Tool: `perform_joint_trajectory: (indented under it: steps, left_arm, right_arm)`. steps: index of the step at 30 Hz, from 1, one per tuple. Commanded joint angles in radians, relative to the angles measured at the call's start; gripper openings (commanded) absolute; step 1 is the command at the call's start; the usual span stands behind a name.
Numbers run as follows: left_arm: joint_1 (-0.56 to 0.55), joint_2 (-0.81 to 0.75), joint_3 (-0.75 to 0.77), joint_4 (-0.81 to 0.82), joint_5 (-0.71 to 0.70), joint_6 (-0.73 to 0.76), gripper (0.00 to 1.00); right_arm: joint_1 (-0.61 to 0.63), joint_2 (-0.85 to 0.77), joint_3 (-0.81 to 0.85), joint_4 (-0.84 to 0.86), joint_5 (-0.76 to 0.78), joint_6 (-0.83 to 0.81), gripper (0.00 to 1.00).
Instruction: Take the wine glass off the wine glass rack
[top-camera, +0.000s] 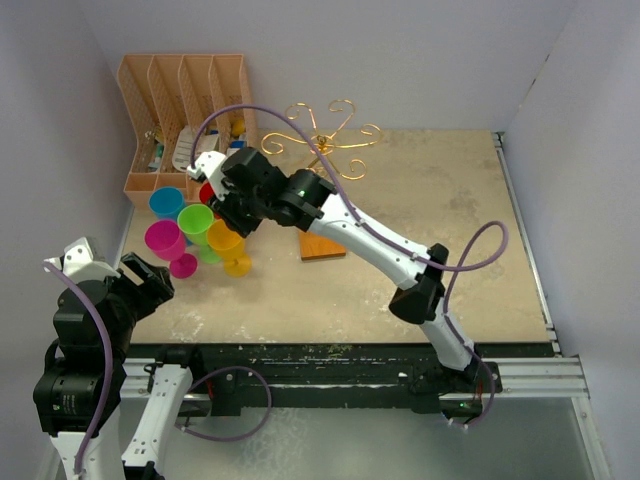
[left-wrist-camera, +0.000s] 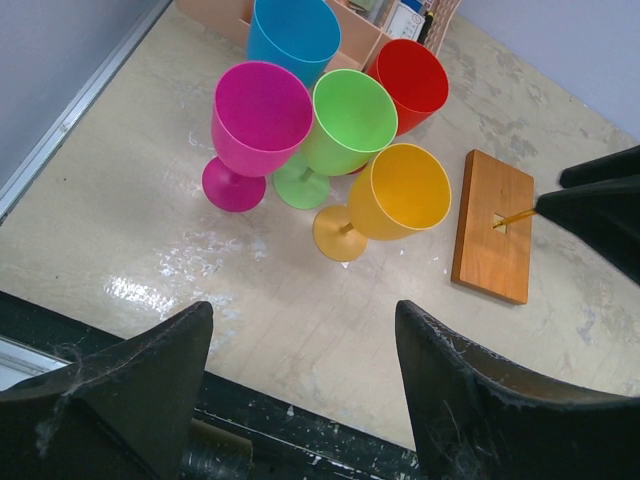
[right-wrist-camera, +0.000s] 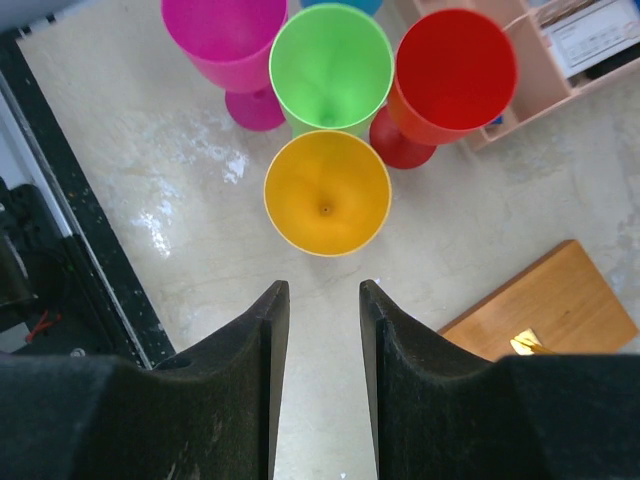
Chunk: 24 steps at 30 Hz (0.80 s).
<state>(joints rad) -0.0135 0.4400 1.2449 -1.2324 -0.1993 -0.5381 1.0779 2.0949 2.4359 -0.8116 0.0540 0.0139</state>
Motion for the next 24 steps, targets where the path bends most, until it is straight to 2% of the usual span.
perform_joint_trajectory:
  steps: [1,3,6,8,11,13,15,19,24]
  left_arm:
    - [0.003,0.001,-0.005,0.121,0.079,0.045,0.77]
    - [0.003,0.013,0.001,0.166,0.123,0.080,0.77]
    - [0.003,0.059,0.007,0.236,0.195,0.129,0.79]
    - [0.002,0.116,-0.009,0.304,0.331,0.195,0.82]
    - [0.003,0.224,-0.045,0.402,0.626,0.257,0.85]
    - [0.003,0.296,-0.060,0.440,0.718,0.266,0.85]
    - [0.003,0.331,-0.072,0.473,0.701,0.249,0.84]
    - [0.003,0.296,-0.150,0.603,0.672,0.244,0.85]
    - [0.002,0.241,-0.228,0.654,0.659,0.264,0.86]
  right_arm:
    - [0.000,-0.291,-0.220,0.194,0.097,0.041,0.38]
    - [-0.001,-0.435,-0.390,0.271,0.161,0.076,0.38]
    - [-0.001,-0.632,-0.622,0.340,0.338,0.093,0.39]
    - [-0.002,-0.749,-0.742,0.346,0.427,0.113,0.41]
    - [-0.002,-0.896,-0.884,0.299,0.497,0.164,0.46]
    - [-0.002,-0.966,-0.960,0.254,0.521,0.216,0.48]
    - [-0.001,-1.008,-1.028,0.210,0.546,0.267,0.49]
    - [-0.002,-1.060,-1.177,0.163,0.577,0.371,0.50]
    - [-0.002,-1.167,-1.391,0.244,0.560,0.472,0.57]
